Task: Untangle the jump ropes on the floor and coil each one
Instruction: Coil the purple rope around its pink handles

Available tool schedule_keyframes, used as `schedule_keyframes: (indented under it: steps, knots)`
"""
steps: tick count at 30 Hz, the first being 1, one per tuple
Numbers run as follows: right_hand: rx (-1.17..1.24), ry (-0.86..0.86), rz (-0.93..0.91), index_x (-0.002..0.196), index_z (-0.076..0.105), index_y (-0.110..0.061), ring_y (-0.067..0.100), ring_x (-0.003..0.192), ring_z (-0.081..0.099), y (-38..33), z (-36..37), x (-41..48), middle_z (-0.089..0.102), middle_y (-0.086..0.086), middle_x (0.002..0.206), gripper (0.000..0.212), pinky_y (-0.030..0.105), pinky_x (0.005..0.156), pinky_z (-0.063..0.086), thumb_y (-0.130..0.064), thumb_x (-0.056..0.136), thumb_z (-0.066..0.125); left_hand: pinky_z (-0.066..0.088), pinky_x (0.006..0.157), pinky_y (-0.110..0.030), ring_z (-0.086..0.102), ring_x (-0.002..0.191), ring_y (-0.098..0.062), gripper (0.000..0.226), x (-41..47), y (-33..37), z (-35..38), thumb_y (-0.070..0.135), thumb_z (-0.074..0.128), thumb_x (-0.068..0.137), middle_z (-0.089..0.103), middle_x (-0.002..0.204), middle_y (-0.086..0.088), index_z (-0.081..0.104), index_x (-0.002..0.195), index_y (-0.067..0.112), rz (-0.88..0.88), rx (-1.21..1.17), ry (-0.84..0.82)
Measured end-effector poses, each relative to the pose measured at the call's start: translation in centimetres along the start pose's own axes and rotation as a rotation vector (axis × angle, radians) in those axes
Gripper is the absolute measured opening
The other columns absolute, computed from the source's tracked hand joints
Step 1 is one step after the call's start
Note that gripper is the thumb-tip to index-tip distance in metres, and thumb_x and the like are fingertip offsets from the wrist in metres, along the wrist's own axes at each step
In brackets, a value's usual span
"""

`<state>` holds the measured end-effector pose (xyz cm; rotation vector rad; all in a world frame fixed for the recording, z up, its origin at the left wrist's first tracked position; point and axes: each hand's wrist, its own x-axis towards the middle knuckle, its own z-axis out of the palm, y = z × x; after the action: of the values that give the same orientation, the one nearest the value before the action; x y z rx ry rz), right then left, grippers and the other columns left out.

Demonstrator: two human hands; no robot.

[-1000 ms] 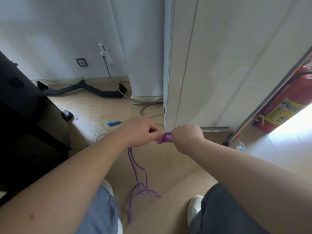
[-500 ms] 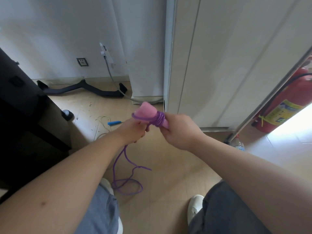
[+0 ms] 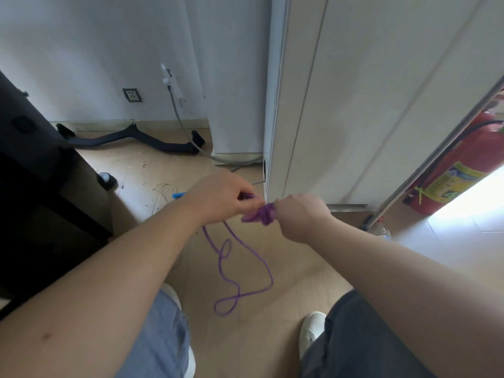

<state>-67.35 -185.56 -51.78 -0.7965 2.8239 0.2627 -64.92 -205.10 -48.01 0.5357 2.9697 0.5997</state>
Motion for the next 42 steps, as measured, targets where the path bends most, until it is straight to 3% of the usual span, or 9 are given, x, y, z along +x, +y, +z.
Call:
schedule_keyframes:
  steps: [9, 11, 12, 13, 16, 24, 34, 39, 42]
  knots:
    - [0.325, 0.215, -0.487, 0.09, 0.051, -0.024, 0.037, 0.074, 0.061, -2.0, -2.4, -2.4, 0.067, 0.008, 0.08, 0.012, 0.035, 0.061, 0.041, -0.033, 0.091, 0.058, 0.041, 0.06, -0.033, 0.047, 0.047, -0.01, 0.063, 0.4, -1.8, 1.0, 0.064, 0.046, 0.094, 0.052, 0.05, 0.003, 0.057, 0.055, 0.016, -0.284, -0.223, 0.032]
    - [0.457, 0.273, -0.385, 0.084, 0.046, -0.025, 0.038, 0.074, 0.061, -1.8, -3.1, -2.4, 0.065, 0.007, 0.077, 0.015, 0.034, 0.061, 0.037, -0.029, 0.091, 0.06, 0.052, 0.069, -0.025, 0.061, 0.063, 0.003, 0.034, 0.7, -1.9, 1.6, 0.044, 0.059, 0.096, 0.07, 0.08, 0.002, 0.063, 0.069, 0.022, -0.404, -0.288, 0.431]
    - [0.519, 0.291, -0.307, 0.083, 0.044, -0.025, 0.038, 0.077, 0.061, -1.6, -3.4, -2.2, 0.065, 0.007, 0.078, 0.017, 0.032, 0.062, 0.034, -0.027, 0.092, 0.059, 0.054, 0.075, -0.017, 0.065, 0.075, 0.006, 0.018, 0.8, -1.5, 1.4, 0.025, 0.061, 0.099, 0.071, 0.105, -0.004, 0.055, 0.115, 0.032, -0.453, -0.288, 0.519]
    - [0.568, 0.307, -0.222, 0.083, 0.044, -0.026, 0.038, 0.079, 0.061, -1.4, -3.6, -2.0, 0.065, 0.007, 0.079, 0.017, 0.031, 0.063, 0.032, -0.026, 0.093, 0.057, 0.053, 0.073, -0.015, 0.064, 0.074, 0.003, 0.049, 0.6, -0.7, 1.4, 0.014, 0.054, 0.101, 0.068, 0.112, -0.01, 0.039, 0.109, 0.06, -0.571, -0.404, 0.337]
    - [0.676, 0.347, 0.028, 0.083, 0.046, -0.025, 0.037, 0.078, 0.059, -0.6, -3.1, -0.7, 0.061, 0.007, 0.078, 0.012, 0.032, 0.063, 0.036, -0.026, 0.093, 0.051, 0.04, 0.053, -0.029, 0.04, 0.054, -0.013, 0.033, 0.0, -1.2, 2.4, 0.037, 0.032, 0.106, 0.052, 0.066, 0.001, 0.053, 0.091, 0.017, -0.532, -0.532, -0.173]
    - [0.351, 0.082, 0.408, 0.102, 0.06, -0.017, 0.029, 0.08, 0.059, 2.7, -1.3, 1.1, 0.055, 0.002, 0.083, 0.015, 0.033, 0.063, 0.046, -0.013, 0.091, 0.05, 0.049, 0.066, -0.037, 0.055, 0.066, -0.019, 0.042, -0.5, 2.1, 1.5, 0.048, 0.035, 0.105, 0.061, 0.076, -0.001, 0.062, 0.093, 0.018, -0.218, -0.087, -0.272]
    - [0.084, -0.011, -0.279, 0.114, 0.06, -0.023, 0.035, 0.087, 0.063, -1.4, -0.6, -1.0, 0.066, 0.007, 0.098, 0.024, 0.033, 0.064, 0.041, -0.027, 0.093, 0.047, 0.05, 0.059, -0.036, 0.058, 0.06, -0.012, 0.055, -0.8, -1.7, -1.2, 0.083, 0.056, 0.07, 0.063, 0.064, 0.006, 0.068, 0.069, 0.029, -0.107, -0.041, 0.039]
    - [0.351, 0.124, -0.42, 0.096, 0.059, -0.025, 0.032, 0.075, 0.06, -1.3, -1.9, -1.8, 0.066, 0.004, 0.081, 0.008, 0.033, 0.062, 0.036, -0.03, 0.091, 0.057, 0.042, 0.058, -0.029, 0.046, 0.052, -0.012, 0.07, -1.5, -2.2, -0.4, 0.072, 0.052, 0.084, 0.049, 0.055, -0.001, 0.057, 0.062, 0.006, -0.234, -0.335, -0.001]
    - [0.549, 0.245, -0.345, 0.078, 0.047, -0.03, 0.032, 0.069, 0.054, -1.5, -2.7, -2.4, 0.057, -0.003, 0.065, 0.021, 0.031, 0.061, 0.03, -0.024, 0.09, 0.063, 0.052, 0.065, -0.017, 0.06, 0.07, -0.007, 0.032, -2.0, -2.9, 0.3, 0.046, 0.054, 0.098, 0.061, 0.074, 0.008, 0.06, 0.076, 0.023, -0.355, -0.649, -0.085]
